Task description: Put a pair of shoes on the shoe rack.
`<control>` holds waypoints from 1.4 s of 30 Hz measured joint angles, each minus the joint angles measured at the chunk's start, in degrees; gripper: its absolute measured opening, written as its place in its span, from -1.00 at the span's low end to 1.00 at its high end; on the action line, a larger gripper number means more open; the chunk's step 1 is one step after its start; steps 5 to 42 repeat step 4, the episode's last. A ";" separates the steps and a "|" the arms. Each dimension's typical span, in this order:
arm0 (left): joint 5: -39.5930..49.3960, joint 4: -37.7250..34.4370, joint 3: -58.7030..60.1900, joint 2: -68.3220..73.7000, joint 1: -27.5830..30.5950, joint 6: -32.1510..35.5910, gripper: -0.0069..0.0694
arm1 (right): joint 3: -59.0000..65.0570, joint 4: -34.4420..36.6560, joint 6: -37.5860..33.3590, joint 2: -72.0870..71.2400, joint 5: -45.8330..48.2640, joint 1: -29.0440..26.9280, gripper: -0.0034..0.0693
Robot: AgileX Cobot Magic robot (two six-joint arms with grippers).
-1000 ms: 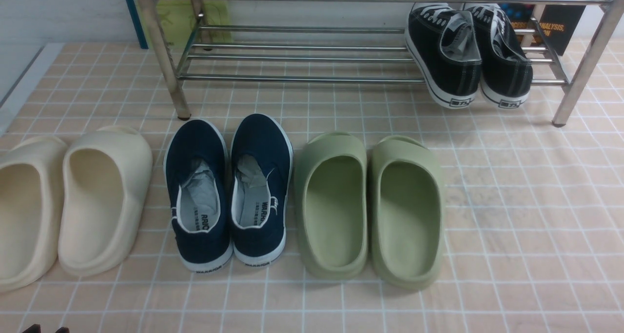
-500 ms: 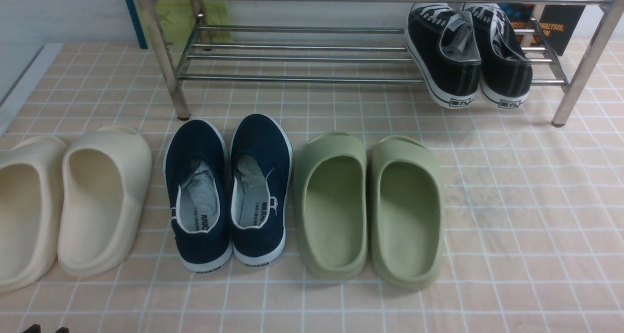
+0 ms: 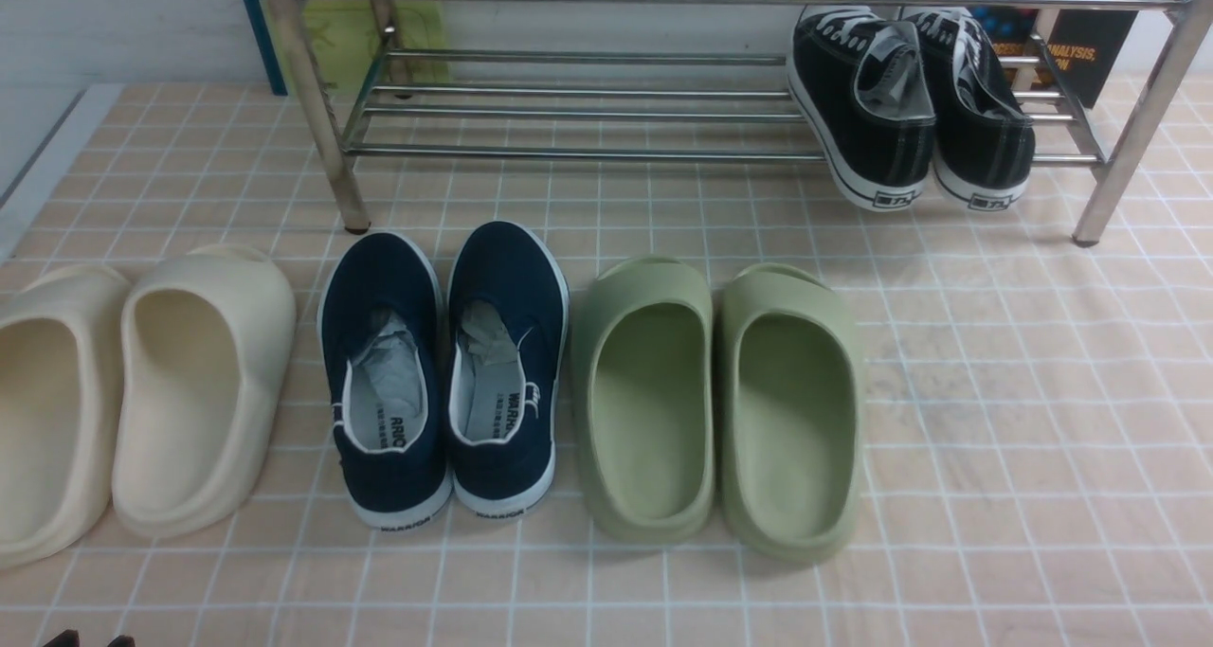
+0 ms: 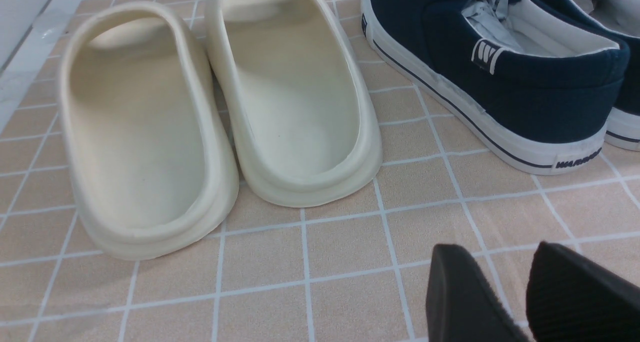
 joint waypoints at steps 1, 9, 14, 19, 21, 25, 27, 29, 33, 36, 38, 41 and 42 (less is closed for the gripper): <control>0.00 0.00 0.00 0.00 0.00 0.00 -0.19 | 0.00 0.00 0.00 0.00 0.00 0.00 -0.80; 0.00 0.00 0.00 0.00 0.00 0.00 -0.19 | 0.00 0.00 0.00 0.00 0.00 0.00 -0.80; 0.00 0.00 0.00 0.00 0.00 0.00 -0.19 | 0.00 0.00 0.00 0.00 0.00 0.00 -0.80; 0.00 0.00 0.00 0.00 0.00 0.00 -0.19 | 0.00 0.00 0.00 0.00 0.00 0.00 -0.80; 0.00 0.00 0.00 0.00 0.00 0.00 -0.19 | 0.00 0.00 0.00 0.00 0.00 0.00 -0.80; 0.00 0.00 0.00 0.00 0.00 0.00 -0.19 | 0.00 0.00 0.00 0.00 0.00 0.00 -0.80; 0.00 0.00 0.00 0.00 0.00 0.00 -0.19 | 0.00 0.00 0.00 0.00 0.00 0.00 -0.80; 0.00 0.00 0.00 0.00 0.00 0.00 -0.19 | 0.00 0.00 0.00 0.00 0.00 0.00 -0.80; 0.00 0.00 0.00 0.00 0.00 0.00 -0.19 | 0.00 0.00 0.00 0.00 0.00 0.00 -0.80; 0.00 0.00 0.00 0.00 0.00 0.00 -0.19 | 0.00 0.00 0.00 0.00 0.00 0.00 -0.80; 0.00 0.00 0.00 0.00 0.00 0.00 -0.19 | 0.00 0.00 0.00 0.00 0.00 0.00 -0.80; 0.00 0.00 0.00 0.00 0.00 0.00 -0.19 | 0.00 0.00 0.00 0.00 0.00 0.00 -0.80; 0.00 0.00 0.00 0.00 0.00 0.00 -0.19 | 0.00 0.00 0.00 0.00 0.00 0.00 -0.80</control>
